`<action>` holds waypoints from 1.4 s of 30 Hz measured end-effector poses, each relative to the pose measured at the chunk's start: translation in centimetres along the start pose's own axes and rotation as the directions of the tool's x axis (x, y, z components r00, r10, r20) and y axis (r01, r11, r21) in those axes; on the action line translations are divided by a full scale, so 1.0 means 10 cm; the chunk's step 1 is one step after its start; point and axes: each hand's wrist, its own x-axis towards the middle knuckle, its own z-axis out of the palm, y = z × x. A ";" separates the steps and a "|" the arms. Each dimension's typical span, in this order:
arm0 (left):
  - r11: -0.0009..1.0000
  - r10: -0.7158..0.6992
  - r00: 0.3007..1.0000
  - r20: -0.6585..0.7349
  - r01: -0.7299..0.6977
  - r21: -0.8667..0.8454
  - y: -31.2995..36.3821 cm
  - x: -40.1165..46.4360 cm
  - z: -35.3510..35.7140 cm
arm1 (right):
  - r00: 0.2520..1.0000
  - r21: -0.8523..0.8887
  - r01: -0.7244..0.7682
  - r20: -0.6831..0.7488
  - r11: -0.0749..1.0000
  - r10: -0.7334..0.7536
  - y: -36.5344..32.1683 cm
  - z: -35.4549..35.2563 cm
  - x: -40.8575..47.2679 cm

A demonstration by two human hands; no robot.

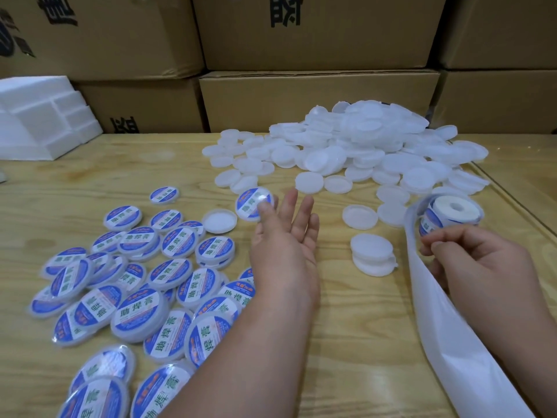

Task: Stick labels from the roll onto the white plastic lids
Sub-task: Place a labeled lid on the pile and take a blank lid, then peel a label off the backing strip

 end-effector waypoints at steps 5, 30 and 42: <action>0.995 -0.043 0.999 -0.025 0.040 -0.093 0.04 0.04 -0.02 | 0.999 0.004 -0.039 0.007 0.999 0.039 -0.01 0.01 0.00; -0.230 -0.176 0.757 0.630 -0.654 0.721 -0.32 -0.14 -0.15 | 0.953 -0.167 -0.060 0.282 0.984 0.106 0.03 -0.04 0.21; 0.072 -0.049 0.766 0.641 -0.637 0.767 -0.30 -0.15 -0.14 | 0.961 -0.164 -0.077 0.252 0.983 0.117 -0.03 -0.07 0.21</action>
